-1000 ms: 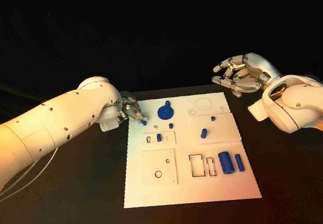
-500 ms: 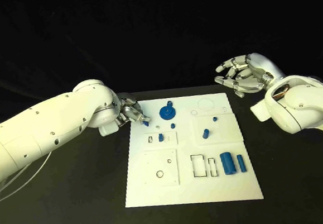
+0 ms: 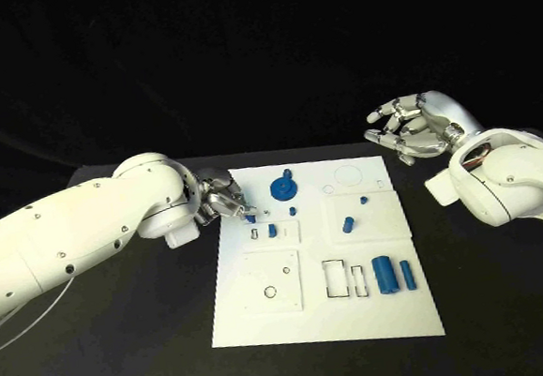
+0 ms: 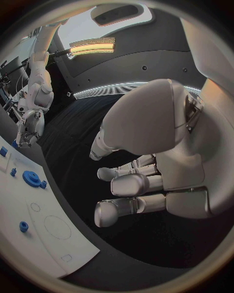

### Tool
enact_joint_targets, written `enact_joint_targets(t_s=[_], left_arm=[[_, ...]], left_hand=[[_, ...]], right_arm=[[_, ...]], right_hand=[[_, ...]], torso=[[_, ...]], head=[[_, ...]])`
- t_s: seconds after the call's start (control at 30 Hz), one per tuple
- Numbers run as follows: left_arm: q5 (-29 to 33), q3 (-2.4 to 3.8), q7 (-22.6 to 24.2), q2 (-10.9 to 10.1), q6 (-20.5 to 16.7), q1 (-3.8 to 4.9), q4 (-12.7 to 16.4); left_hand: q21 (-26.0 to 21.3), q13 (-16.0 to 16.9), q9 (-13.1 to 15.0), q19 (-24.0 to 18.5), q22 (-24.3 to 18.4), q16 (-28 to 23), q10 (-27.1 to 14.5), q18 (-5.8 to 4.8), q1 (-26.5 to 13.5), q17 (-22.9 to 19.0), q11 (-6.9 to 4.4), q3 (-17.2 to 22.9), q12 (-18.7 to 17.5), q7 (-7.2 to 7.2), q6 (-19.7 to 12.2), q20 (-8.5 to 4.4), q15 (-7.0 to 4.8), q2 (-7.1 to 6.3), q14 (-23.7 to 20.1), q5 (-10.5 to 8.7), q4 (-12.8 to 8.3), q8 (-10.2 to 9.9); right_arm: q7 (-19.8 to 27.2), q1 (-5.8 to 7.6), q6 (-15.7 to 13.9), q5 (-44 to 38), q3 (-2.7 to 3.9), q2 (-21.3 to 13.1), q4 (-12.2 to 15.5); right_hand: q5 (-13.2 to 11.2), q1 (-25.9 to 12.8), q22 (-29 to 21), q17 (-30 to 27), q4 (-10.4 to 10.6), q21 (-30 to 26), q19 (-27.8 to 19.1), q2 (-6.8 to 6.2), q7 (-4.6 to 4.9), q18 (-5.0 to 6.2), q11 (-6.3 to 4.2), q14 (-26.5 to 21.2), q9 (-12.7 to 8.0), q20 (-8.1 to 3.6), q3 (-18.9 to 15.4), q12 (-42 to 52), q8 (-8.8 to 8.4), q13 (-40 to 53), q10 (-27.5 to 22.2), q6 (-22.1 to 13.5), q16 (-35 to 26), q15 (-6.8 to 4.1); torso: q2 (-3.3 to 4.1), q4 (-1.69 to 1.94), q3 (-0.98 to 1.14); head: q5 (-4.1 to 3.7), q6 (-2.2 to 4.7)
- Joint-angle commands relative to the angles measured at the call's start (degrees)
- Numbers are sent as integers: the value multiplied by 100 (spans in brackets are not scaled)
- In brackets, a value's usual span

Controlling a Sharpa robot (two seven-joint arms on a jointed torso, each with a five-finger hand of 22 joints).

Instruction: Assemble the parts on the task board

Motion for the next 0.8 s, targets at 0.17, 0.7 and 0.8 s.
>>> enact_joint_targets(t_s=[0.17, 0.7, 0.8], left_arm=[[-662, -6, 376, -107, -346, -97, 256], [-995, -23, 367, -123, -405, -239, 367], [-1014, -27, 332, -120, -369, -246, 359]], left_hand=[[31, -8, -8, 23, 265, 20, 54, -68, -71, 1509, 1, 1089, 3, -14, 39, -27, -37, -57, 606, 71, -1035, 21], [41, 39, -2, 34, 286, 20, 106, -72, -110, 1509, -9, 1162, 38, -24, 84, -31, -47, -110, 606, 161, -1072, 31], [41, 39, -2, 34, 286, 20, 106, -72, -110, 1509, -9, 1162, 38, -24, 84, -31, -47, -110, 606, 161, -1072, 31]], right_arm=[[48, -18, 92, -9, -1, 3, -4], [57, -32, 87, -56, -1, -3, -4], [57, -32, 87, -57, -1, -6, -2]], right_hand=[[27, -46, -5, 3, -11, -37, -10, 31, -9, 30, -19, -22, 0, -11, 7, -5, 20, -5, -32, -37, -12, -2], [27, -46, -5, 3, -11, -37, -10, 31, -9, 30, -19, -22, 0, -11, 7, -5, 20, -5, -32, -37, -12, -2], [27, -46, -5, 3, -11, -37, -10, 31, -9, 30, -19, -22, 0, -11, 7, -5, 20, -5, -32, -37, -12, -2]], torso=[[7, 1, -5], [10, -11, 6], [11, -11, 6]], head=[[31, -12], [58, -38], [62, -38]])
